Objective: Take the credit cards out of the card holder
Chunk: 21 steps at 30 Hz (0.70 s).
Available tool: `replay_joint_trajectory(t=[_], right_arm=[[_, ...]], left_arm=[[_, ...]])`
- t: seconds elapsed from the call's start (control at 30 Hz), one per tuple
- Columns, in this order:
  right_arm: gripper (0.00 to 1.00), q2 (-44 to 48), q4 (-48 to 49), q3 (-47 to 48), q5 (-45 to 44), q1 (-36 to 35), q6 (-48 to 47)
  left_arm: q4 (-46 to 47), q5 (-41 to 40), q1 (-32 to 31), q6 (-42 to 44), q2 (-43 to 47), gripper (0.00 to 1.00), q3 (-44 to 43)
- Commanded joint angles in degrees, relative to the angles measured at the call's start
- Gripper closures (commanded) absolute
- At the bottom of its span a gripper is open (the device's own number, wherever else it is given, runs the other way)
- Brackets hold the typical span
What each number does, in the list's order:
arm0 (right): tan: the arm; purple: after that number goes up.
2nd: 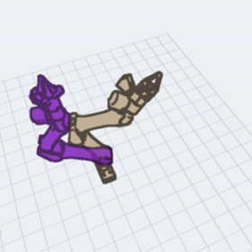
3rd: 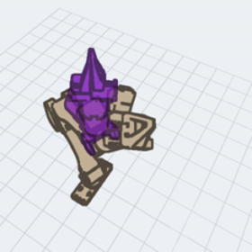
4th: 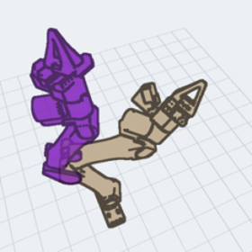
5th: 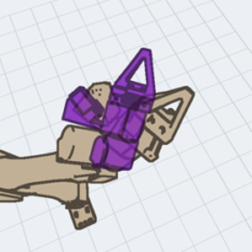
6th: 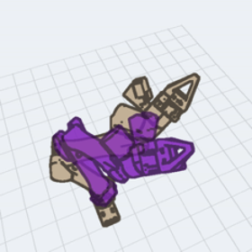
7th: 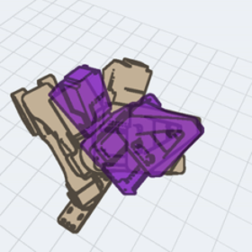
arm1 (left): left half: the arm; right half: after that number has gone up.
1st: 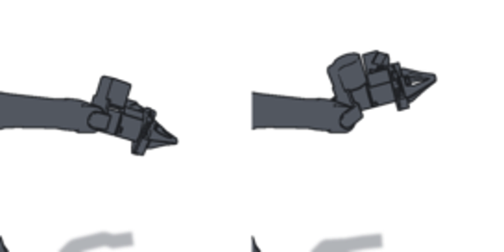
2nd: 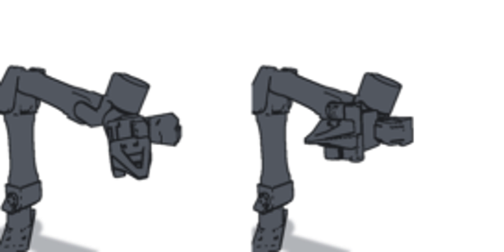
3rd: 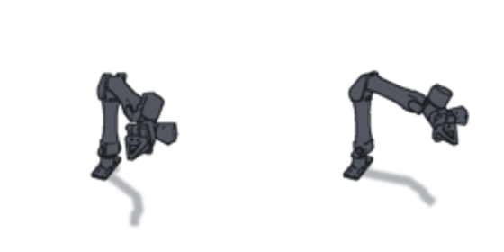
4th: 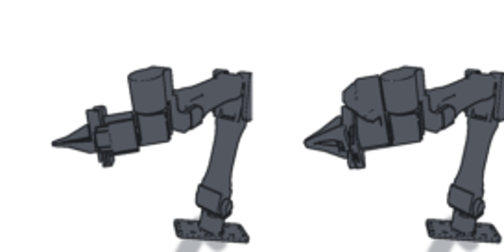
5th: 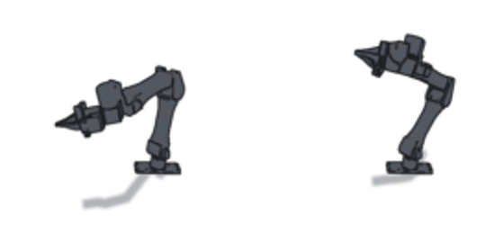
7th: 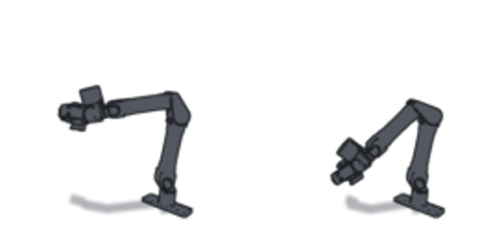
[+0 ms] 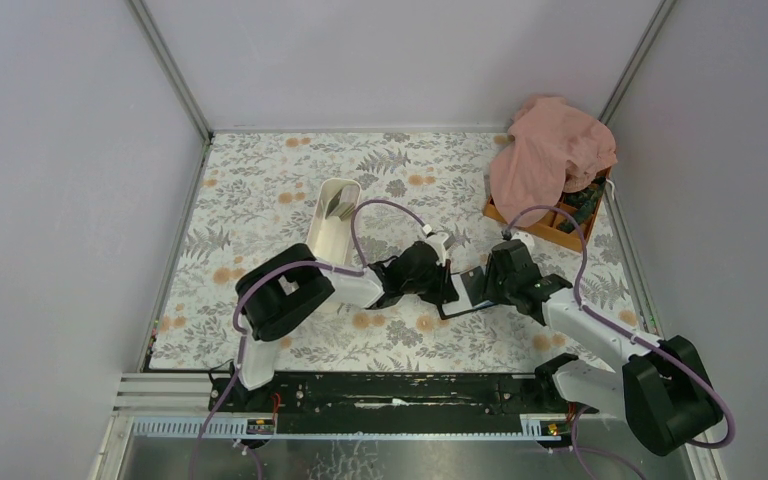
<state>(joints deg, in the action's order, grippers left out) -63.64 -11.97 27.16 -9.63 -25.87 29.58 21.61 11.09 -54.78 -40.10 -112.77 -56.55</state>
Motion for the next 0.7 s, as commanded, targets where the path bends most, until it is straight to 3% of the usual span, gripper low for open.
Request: replay_joint_trajectory(t=[0.0,0.33,0.43,0.67], right_arm=[[0.59,1.0,-1.2,2.0,-3.7,1.0,0.9],[0.60,4.3,-2.1,2.0,-6.9,1.8,2.0],[0.60,5.3,0.4,1.6,-2.9,3.3,2.2],[0.76,0.8,3.9,2.1,2.2,6.5,3.0]], left_arm=[[2.3,-0.9,0.1,1.2,1.5,1.00,2.1],[3.4,-0.6,0.8,0.8,1.7,1.00,3.8],[4.4,-0.4,1.4,0.1,1.6,1.00,4.8],[5.8,0.7,3.2,-0.2,2.5,1.00,7.2]])
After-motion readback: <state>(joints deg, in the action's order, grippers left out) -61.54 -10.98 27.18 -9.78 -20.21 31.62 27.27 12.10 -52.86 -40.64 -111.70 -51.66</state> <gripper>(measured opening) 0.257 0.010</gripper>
